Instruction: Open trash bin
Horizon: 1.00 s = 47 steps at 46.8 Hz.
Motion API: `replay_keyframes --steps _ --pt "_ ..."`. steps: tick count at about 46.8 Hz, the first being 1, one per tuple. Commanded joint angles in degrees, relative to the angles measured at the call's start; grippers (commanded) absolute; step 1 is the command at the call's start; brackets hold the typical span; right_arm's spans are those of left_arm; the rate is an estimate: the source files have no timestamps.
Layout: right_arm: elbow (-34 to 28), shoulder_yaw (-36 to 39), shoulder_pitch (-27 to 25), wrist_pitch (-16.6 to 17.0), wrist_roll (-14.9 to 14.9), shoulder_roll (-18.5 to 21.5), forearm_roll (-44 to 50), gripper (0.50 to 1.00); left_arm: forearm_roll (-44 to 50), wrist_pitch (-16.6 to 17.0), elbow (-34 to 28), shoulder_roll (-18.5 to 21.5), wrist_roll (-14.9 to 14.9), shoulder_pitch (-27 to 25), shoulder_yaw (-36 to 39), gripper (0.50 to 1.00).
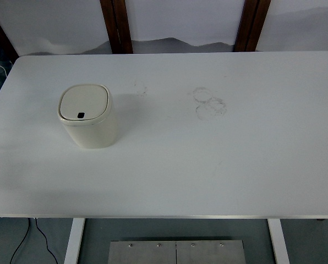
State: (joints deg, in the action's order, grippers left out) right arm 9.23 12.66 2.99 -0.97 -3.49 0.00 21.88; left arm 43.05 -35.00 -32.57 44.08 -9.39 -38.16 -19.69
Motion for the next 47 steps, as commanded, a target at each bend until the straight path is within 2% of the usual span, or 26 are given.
replay_keyframes --steps 1,47 --pt "0.00 0.00 0.00 0.00 -0.02 0.00 0.00 0.995 -0.07 0.00 -0.04 -0.05 -0.01 -0.07 0.00 1.000" --pt "0.00 0.09 0.00 0.00 -0.02 0.00 0.00 0.995 -0.25 0.00 -0.04 -1.28 -0.01 0.36 0.00 1.000"
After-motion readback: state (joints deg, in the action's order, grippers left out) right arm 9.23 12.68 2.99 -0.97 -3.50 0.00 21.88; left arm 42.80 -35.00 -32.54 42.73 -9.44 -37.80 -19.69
